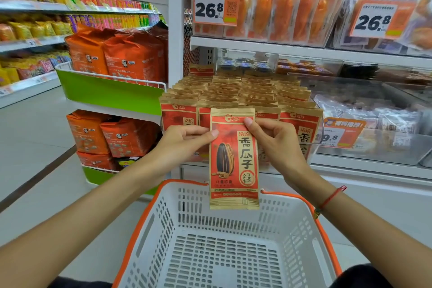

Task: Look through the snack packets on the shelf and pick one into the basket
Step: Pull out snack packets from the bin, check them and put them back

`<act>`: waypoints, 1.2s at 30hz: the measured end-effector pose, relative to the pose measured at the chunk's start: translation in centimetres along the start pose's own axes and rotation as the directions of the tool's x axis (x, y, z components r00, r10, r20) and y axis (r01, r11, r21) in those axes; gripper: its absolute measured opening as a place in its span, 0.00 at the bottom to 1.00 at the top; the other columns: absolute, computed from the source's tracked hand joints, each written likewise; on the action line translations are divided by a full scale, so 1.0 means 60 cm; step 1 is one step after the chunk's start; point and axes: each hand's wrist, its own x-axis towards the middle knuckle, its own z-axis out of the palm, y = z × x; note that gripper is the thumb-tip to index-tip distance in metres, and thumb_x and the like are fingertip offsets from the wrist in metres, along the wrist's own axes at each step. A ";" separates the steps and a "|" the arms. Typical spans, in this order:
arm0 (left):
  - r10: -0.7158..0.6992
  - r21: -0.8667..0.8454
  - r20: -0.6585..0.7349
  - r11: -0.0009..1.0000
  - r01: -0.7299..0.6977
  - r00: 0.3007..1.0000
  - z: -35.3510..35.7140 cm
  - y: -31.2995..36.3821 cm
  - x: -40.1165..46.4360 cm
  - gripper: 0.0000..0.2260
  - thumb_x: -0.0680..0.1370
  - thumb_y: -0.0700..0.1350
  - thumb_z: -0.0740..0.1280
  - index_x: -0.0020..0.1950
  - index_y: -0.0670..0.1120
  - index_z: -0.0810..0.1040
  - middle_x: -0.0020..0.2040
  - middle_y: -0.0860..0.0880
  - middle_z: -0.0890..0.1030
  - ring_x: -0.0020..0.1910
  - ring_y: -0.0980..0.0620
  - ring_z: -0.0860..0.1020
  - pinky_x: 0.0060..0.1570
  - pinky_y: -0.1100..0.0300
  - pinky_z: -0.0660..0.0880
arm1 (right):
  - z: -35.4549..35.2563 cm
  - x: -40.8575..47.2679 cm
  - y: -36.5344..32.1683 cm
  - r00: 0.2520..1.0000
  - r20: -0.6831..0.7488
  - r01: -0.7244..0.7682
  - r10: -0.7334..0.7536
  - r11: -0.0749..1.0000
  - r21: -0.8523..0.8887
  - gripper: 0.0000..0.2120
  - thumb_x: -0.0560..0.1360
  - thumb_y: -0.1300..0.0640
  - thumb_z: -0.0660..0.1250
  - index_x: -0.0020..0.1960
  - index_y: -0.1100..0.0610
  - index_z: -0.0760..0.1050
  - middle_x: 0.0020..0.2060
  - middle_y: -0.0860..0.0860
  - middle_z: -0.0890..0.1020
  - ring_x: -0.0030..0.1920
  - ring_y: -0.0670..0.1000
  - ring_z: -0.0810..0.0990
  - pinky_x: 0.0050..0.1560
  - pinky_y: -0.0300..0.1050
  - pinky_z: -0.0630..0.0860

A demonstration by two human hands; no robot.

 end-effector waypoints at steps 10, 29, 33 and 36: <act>-0.017 -0.071 0.093 0.997 0.023 0.996 0.001 0.004 -0.006 0.12 0.72 0.50 0.73 0.55 0.53 0.81 0.48 0.54 0.86 0.49 0.57 0.84 0.52 0.59 0.80 | 0.001 -0.001 -0.003 0.999 -0.009 -0.046 0.046 0.998 -0.030 0.12 0.78 0.50 0.65 0.50 0.57 0.80 0.36 0.47 0.86 0.37 0.44 0.85 0.33 0.35 0.78; 0.037 -0.224 -0.125 0.972 -0.064 0.991 -0.020 0.016 0.000 0.11 0.76 0.49 0.70 0.58 0.52 0.81 0.48 0.52 0.86 0.48 0.59 0.83 0.40 0.68 0.79 | -0.023 0.000 -0.004 0.900 0.430 -0.059 0.067 0.998 -0.034 0.34 0.73 0.65 0.71 0.74 0.51 0.63 0.52 0.49 0.85 0.50 0.50 0.85 0.50 0.41 0.81; 0.036 -0.204 -0.098 0.977 -0.055 0.995 -0.023 0.016 0.000 0.11 0.75 0.50 0.70 0.57 0.54 0.81 0.49 0.53 0.86 0.52 0.59 0.82 0.45 0.66 0.78 | -0.029 0.002 -0.003 0.881 0.467 -0.073 0.080 0.997 -0.034 0.35 0.72 0.68 0.71 0.73 0.46 0.63 0.53 0.48 0.85 0.50 0.51 0.85 0.52 0.41 0.80; 0.036 -0.188 -0.090 0.981 -0.053 0.995 -0.024 0.016 0.001 0.13 0.75 0.50 0.71 0.58 0.54 0.81 0.49 0.53 0.86 0.54 0.58 0.82 0.52 0.61 0.77 | -0.030 0.003 -0.003 0.881 0.466 -0.085 0.083 0.996 -0.018 0.34 0.72 0.69 0.71 0.68 0.43 0.65 0.53 0.48 0.85 0.50 0.51 0.85 0.50 0.40 0.81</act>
